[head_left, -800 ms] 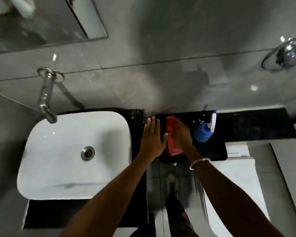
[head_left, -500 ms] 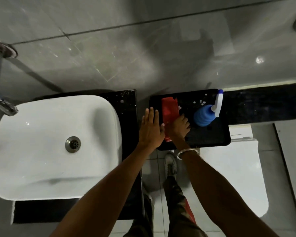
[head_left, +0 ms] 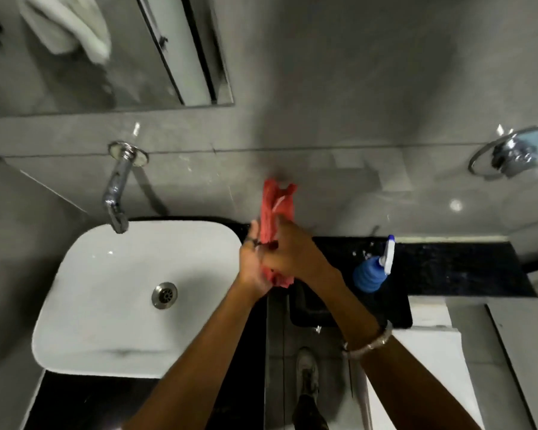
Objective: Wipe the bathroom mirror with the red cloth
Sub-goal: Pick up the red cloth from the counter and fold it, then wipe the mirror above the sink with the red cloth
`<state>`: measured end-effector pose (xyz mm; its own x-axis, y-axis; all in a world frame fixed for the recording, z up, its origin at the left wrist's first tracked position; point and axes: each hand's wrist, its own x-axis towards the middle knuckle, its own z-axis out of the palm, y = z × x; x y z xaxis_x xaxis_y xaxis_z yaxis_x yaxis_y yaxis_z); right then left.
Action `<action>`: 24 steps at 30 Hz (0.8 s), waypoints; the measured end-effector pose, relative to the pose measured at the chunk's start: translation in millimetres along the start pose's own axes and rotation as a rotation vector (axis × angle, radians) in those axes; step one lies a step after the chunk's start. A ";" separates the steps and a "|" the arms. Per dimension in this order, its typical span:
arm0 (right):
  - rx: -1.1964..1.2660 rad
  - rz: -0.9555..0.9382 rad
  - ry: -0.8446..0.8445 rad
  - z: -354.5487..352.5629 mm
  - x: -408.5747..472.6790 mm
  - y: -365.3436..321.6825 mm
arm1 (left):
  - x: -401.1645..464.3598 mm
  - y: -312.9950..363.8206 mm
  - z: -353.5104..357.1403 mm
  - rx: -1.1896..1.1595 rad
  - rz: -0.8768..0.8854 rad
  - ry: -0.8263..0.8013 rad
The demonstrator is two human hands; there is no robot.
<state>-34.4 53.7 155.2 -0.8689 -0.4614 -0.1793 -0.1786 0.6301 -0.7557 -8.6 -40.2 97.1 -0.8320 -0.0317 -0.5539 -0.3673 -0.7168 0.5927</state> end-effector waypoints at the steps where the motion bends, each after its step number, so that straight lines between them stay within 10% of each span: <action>1: -0.051 -0.074 -0.008 -7.2 -4.0 -21.4 | -11.4 9.6 0.7 -0.133 0.057 -0.031; 7: -0.114 -0.525 0.454 -66.9 -12.3 -144.7 | -100.8 98.7 21.3 -0.441 0.440 -0.159; 17: -0.414 -0.770 0.974 -231.1 39.1 -343.4 | -216.0 335.7 160.8 -0.501 1.057 -0.065; 24: -0.537 -0.786 1.206 -349.0 50.5 -421.4 | -245.2 455.2 268.9 0.196 1.677 0.144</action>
<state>-164.1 -17.2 684.5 -0.2764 -0.1769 0.9446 -0.6666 0.7434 -0.0559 -83.6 -171.3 660.0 -0.2935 -0.6775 0.6745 0.7629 0.2592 0.5923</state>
